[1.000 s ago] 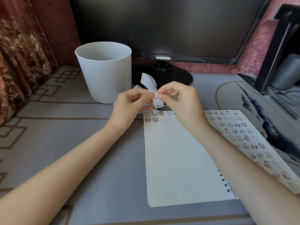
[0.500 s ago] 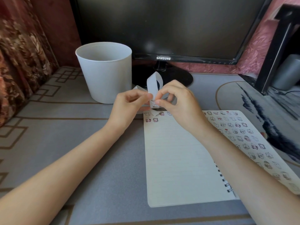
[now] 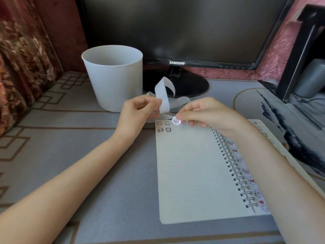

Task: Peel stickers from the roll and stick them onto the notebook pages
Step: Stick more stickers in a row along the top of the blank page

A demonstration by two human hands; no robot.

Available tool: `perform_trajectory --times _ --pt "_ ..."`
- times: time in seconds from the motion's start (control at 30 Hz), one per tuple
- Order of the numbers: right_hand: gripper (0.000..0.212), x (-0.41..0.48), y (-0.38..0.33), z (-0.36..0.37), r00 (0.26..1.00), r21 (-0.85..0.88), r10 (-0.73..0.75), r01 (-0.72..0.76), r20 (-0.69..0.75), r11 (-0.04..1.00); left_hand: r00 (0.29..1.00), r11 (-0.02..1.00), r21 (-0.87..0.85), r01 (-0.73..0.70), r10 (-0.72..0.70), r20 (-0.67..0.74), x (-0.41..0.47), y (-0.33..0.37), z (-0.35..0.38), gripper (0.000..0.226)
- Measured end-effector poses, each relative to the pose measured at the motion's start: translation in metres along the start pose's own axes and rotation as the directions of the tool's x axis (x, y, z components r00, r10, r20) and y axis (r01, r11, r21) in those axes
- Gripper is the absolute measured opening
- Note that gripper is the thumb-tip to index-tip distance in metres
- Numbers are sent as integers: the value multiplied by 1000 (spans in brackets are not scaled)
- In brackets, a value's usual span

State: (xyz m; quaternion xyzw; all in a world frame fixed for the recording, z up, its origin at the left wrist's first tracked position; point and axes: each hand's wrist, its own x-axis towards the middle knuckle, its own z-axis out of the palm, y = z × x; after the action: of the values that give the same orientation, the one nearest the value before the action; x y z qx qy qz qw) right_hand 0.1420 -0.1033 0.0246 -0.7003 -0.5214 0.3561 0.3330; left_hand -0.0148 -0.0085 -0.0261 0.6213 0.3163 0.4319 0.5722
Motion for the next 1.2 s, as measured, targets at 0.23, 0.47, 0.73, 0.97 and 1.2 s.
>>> perform_trajectory --times 0.23,0.47,0.73,0.97,1.2 --pt "11 8 10 7 996 -47 82 -84 -29 995 1000 999 31 -6 6 11 0 -2 0 17" --pt "9 9 13 11 996 -45 74 -76 -48 996 1000 1000 27 -13 13 11 0 -1 0 17" --pt "13 11 15 12 994 -35 78 -81 -78 996 1000 999 24 -25 25 15 -1 0 0 19" --pt "12 10 15 13 993 -50 77 -82 -94 995 999 999 22 -35 35 25 0 -1 0 22" --pt "6 10 15 13 991 -66 84 -91 -99 994 999 999 17 -35 34 28 0 -1 -1 21"
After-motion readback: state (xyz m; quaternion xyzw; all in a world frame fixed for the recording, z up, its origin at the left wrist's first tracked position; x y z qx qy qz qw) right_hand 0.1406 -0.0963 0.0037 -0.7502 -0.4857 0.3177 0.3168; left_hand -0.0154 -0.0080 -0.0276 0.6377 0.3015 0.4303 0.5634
